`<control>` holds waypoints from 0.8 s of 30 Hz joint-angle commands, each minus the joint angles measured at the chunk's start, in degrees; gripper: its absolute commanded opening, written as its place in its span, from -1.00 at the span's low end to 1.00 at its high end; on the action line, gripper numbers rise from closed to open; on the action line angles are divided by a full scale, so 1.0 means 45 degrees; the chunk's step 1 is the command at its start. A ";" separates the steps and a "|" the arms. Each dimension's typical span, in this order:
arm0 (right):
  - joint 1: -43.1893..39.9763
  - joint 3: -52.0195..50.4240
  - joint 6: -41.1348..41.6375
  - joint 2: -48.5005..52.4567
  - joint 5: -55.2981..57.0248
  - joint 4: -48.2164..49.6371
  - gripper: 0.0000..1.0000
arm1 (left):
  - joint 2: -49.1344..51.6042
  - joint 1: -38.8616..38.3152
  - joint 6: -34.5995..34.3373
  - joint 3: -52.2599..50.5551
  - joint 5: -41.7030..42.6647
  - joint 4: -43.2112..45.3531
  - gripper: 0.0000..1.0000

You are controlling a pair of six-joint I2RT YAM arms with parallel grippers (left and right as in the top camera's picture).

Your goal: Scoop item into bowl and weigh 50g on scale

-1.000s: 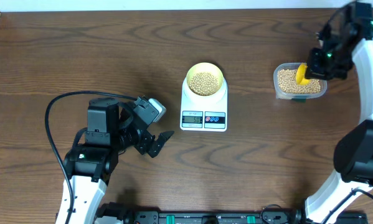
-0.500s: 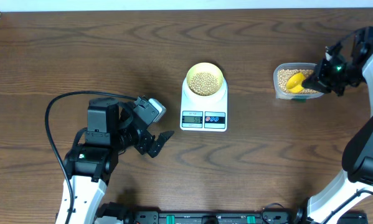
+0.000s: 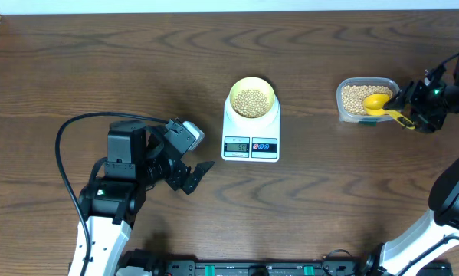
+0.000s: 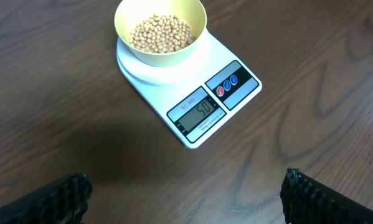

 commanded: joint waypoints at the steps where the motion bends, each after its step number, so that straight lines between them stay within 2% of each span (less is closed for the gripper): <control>1: 0.0102 -0.0073 0.0083 -0.0087 0.0015 -0.0374 0.49 | 0.0024 0.0078 0.0083 0.0131 0.0170 0.0019 0.98; 3: 0.0170 -0.0073 0.0078 -0.0087 0.0024 -0.0860 0.61 | 0.0024 0.0078 0.0083 0.0131 0.0170 0.0019 0.98; 4: 0.0180 -0.0073 0.0078 -0.0087 0.0092 -0.1151 0.75 | 0.0024 0.0078 0.0083 0.0131 0.0170 0.0019 0.98; 5: 0.0175 -0.0073 0.0083 -0.0087 0.0452 -0.1515 0.98 | 0.0024 0.0078 0.0083 0.0131 0.0170 0.0019 0.98; 10: 0.0155 -0.0068 0.1292 -0.0097 0.3298 -0.3152 0.99 | 0.0024 0.0078 0.0083 0.0131 0.0175 0.0019 0.98; 18: 0.0170 0.0039 0.1661 -0.0738 0.3240 -0.3322 0.99 | 0.0024 0.0078 0.0083 0.0131 0.0170 0.0019 0.98; 24: 0.0165 0.0267 0.1656 -0.2380 0.3143 -0.2171 0.98 | 0.0024 0.0078 0.0083 0.0131 0.0170 0.0019 0.98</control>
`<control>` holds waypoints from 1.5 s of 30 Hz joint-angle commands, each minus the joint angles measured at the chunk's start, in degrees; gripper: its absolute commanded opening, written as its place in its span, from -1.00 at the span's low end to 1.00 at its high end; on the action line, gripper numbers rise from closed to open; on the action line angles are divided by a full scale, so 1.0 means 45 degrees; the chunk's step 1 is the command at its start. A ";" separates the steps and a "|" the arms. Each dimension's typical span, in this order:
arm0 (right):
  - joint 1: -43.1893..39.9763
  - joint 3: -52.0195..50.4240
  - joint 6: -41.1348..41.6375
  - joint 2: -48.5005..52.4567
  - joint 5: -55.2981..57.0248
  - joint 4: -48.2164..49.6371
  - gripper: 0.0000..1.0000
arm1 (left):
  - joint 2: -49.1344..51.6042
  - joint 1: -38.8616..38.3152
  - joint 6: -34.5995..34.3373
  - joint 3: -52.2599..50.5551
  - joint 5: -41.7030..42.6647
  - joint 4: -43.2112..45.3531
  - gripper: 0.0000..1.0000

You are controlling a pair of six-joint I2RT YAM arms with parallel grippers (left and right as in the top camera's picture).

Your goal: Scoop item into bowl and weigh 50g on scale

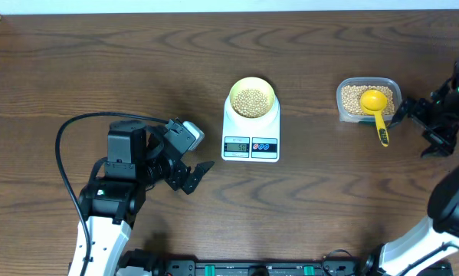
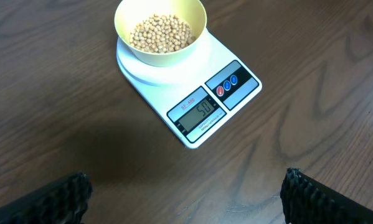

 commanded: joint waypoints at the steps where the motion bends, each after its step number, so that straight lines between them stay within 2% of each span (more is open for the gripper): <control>1: 0.0039 0.0287 0.0262 -0.1763 0.0126 0.0889 0.99 | 0.0024 0.0078 0.0083 0.0131 0.0170 0.0019 0.98; 7: 0.0029 0.0287 -0.0316 -0.3463 0.0141 0.3745 0.99 | 0.0024 0.0078 0.0083 0.0131 0.0165 0.0019 0.98; 11: 0.0029 0.0287 -0.0665 -0.4051 0.0228 0.4420 0.98 | 0.0024 0.0078 0.0083 0.0131 0.0165 0.0019 0.98; 17: 0.0039 0.0287 -0.0656 -0.4405 0.0068 0.3483 0.99 | 0.0024 0.0078 0.0083 0.0131 0.0165 0.0019 0.98; 27: 0.0510 0.0287 -0.0345 -0.4425 -0.1583 0.1078 0.94 | 0.0024 0.0078 0.0083 0.0131 0.0165 0.0019 0.98; 38: 0.1579 0.0287 0.1355 -0.4575 -0.1583 0.1749 0.99 | 0.0024 0.0078 0.0083 0.0131 0.0165 0.0019 0.98; 45: 0.1685 0.0340 0.1729 -0.5761 -0.1579 0.1919 0.98 | 0.0024 0.0078 0.0083 0.0131 0.0165 0.0019 0.98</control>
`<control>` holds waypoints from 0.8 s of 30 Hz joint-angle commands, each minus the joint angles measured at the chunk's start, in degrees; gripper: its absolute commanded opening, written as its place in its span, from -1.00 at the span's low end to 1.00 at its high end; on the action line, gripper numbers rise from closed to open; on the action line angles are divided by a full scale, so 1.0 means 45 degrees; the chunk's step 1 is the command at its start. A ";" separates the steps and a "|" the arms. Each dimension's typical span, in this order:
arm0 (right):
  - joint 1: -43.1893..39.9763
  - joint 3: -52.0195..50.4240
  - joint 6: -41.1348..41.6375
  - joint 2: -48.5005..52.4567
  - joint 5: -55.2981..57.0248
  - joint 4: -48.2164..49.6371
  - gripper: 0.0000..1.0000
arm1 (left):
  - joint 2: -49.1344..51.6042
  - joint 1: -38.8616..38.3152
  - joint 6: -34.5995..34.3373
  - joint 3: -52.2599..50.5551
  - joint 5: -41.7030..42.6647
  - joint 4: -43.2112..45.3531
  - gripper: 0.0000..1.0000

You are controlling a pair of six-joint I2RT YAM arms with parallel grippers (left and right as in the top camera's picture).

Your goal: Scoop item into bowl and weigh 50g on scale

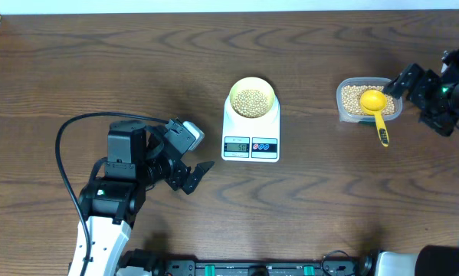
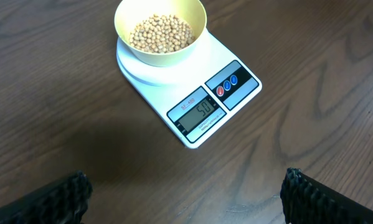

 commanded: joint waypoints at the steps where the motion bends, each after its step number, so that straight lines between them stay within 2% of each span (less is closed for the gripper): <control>1: 0.0039 0.0243 0.0418 -0.1365 -0.0039 0.0214 0.99 | 0.0024 0.0078 0.0083 0.0131 0.0170 0.0019 0.98; 7: 0.0039 0.0257 0.0423 -0.3308 0.0029 0.0894 0.99 | 0.0024 0.0078 0.0083 0.0131 0.0170 0.0019 0.98; 14: 0.0039 0.0257 0.0306 -0.4794 0.0063 0.0719 0.99 | 0.0024 0.0078 0.0083 0.0131 0.0170 0.0019 0.98; 17: 0.0039 0.0253 -0.0933 -0.5187 0.0214 0.0622 0.99 | 0.0024 0.0078 0.0083 0.0131 0.0170 0.0019 0.98; 22: 0.0039 0.0248 -0.3997 -0.5416 0.0894 0.0665 0.98 | 0.0024 0.0078 0.0083 0.0131 0.0170 0.0019 0.98; 24: 0.0044 0.0160 -0.4376 -0.5411 0.1005 0.0865 0.98 | 0.0024 0.0078 0.0083 0.0131 0.0170 0.0019 0.98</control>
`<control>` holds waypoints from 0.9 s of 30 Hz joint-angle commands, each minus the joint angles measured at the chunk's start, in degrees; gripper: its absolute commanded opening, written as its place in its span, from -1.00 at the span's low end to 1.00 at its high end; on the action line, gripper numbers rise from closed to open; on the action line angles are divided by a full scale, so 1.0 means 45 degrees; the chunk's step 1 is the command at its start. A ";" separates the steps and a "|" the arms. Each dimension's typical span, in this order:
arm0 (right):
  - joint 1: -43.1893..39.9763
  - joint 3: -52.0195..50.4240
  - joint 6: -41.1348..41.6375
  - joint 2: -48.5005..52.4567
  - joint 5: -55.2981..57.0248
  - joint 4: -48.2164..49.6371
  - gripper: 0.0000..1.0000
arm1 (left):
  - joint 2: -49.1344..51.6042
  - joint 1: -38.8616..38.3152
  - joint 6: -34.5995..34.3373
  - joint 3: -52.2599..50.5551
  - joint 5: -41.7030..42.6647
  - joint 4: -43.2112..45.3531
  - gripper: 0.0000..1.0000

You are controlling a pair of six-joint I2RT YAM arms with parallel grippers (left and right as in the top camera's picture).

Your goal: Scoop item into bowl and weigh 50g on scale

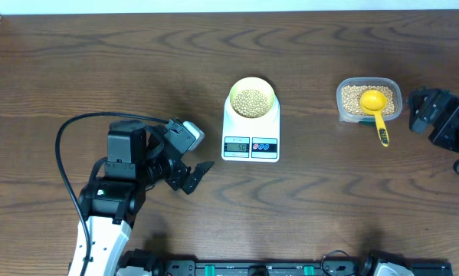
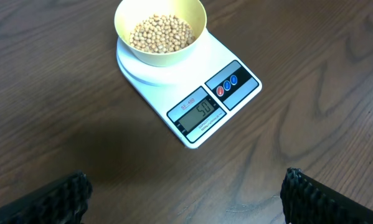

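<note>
A yellow bowl (image 1: 250, 98) of soybeans stands on the white scale (image 1: 250, 144), whose display (image 2: 202, 111) reads about 50. The clear container (image 1: 352, 98) of beans sits to the right. The yellow scoop (image 1: 374, 101) lies in it, its handle (image 1: 382, 132) hanging over the near rim. My left gripper (image 2: 186, 202) is open over bare table, short of the scale; its fingers (image 2: 68, 194) hold nothing. My right gripper (image 1: 422, 111) is at the right edge, apart from the scoop; its jaws cannot be made out.
A black cable (image 1: 68, 153) loops around the left arm at the lower left. The table's front rail (image 1: 244, 268) runs along the bottom edge. Wooden tabletop (image 1: 137, 61) surrounds the scale and container.
My right arm has moved from beside the container's upper right corner to lower and further right, at the table's edge. Scoop, bowl, scale reading and left arm are unchanged.
My right gripper first held the scoop's handle with the scoop in the bean container. Then the scoop lay in the container and the gripper stood open to its right. The arm was then beside the container and now sits at the right edge. The scale showed 50 throughout.
</note>
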 commanded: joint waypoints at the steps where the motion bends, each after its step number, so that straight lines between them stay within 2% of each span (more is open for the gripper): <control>1: 0.0092 -0.0068 -0.2079 -0.0049 0.0539 0.0413 0.98 | 0.0024 0.0078 0.0083 0.0131 0.0170 0.0019 0.98; 6: 0.0481 -0.1851 -0.3109 -0.0588 0.0695 0.2433 0.99 | 0.0024 0.0078 0.0083 0.0131 0.0175 0.0019 0.98; 19: 0.1734 -1.1924 -0.3099 -0.6781 0.1443 1.1472 0.98 | 0.0024 0.0078 0.0083 0.0131 0.0170 0.0019 0.98; 23: 0.2064 -1.4353 -0.3594 -0.8592 0.1457 1.3410 0.99 | 0.0024 0.0078 0.0083 0.0131 0.0170 0.0019 0.98; 27: 0.2560 -1.6130 -0.4585 -1.0103 0.1627 1.4324 0.98 | 0.0024 0.0078 0.0083 0.0131 0.0170 0.0019 0.98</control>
